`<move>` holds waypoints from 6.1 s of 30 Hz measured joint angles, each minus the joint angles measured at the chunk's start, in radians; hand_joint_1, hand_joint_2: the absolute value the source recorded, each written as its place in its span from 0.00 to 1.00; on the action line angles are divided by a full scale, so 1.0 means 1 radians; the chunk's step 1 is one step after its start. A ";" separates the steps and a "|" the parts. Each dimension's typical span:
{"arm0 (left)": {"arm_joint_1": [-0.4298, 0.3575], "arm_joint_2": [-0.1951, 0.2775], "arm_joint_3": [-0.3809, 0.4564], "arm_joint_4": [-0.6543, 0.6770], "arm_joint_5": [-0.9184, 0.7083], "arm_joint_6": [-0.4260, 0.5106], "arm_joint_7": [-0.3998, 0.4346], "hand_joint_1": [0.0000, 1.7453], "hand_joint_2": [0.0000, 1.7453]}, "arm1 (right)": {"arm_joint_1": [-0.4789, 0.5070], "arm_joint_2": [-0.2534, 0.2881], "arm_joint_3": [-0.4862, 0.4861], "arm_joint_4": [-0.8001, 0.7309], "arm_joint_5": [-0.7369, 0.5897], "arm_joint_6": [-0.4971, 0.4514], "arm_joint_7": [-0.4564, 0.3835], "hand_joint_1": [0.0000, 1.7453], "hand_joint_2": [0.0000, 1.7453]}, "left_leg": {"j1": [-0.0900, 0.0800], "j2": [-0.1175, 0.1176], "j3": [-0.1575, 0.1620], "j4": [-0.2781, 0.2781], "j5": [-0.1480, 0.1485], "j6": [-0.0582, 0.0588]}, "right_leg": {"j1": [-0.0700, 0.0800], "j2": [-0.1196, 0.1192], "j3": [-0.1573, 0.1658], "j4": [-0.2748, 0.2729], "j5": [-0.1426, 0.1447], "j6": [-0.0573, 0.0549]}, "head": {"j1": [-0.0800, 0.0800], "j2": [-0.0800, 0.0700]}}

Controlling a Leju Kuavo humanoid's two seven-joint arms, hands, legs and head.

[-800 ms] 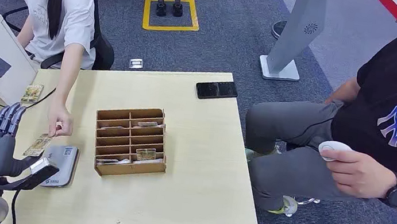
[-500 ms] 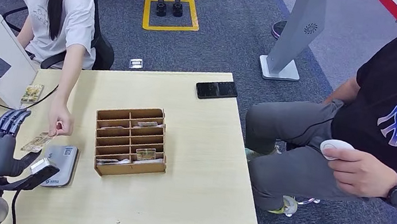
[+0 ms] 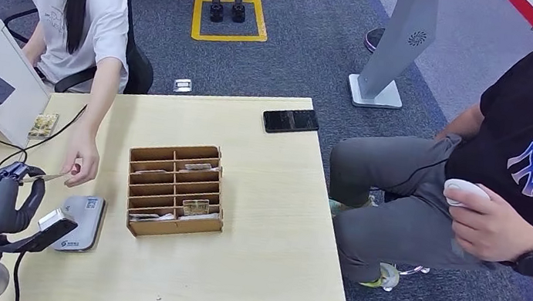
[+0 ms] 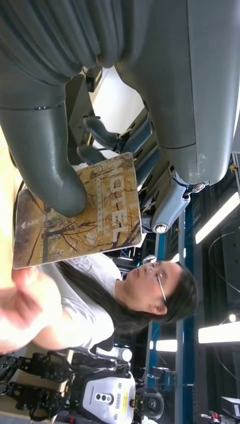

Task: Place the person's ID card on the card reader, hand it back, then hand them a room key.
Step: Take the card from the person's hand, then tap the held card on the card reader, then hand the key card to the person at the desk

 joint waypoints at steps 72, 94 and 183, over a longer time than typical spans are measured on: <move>0.100 0.116 -0.026 -0.093 0.602 -0.786 -0.038 1.00 1.00 | 0.000 0.000 -0.031 0.000 0.015 0.003 -0.017 0.00 0.00 | 0.000 0.000 0.000 0.000 0.001 -0.001 | 0.000 0.000 0.000 0.000 0.000 0.000 | 0.000 0.000; 0.127 0.138 -0.060 -0.107 0.399 -0.665 0.024 1.00 1.00 | 0.000 0.000 -0.032 0.000 0.032 0.011 -0.018 0.00 0.00 | 0.000 0.000 0.000 0.000 0.001 -0.001 | 0.000 0.000 0.000 0.000 0.000 0.000 | 0.000 0.000; 0.025 -0.157 0.150 -0.059 0.813 -0.502 -0.052 1.00 1.00 | -0.001 0.000 -0.049 0.000 0.104 0.021 -0.018 0.00 0.00 | 0.000 -0.001 0.002 0.000 0.002 -0.001 | 0.000 -0.002 0.002 0.001 0.001 -0.001 | 0.000 0.000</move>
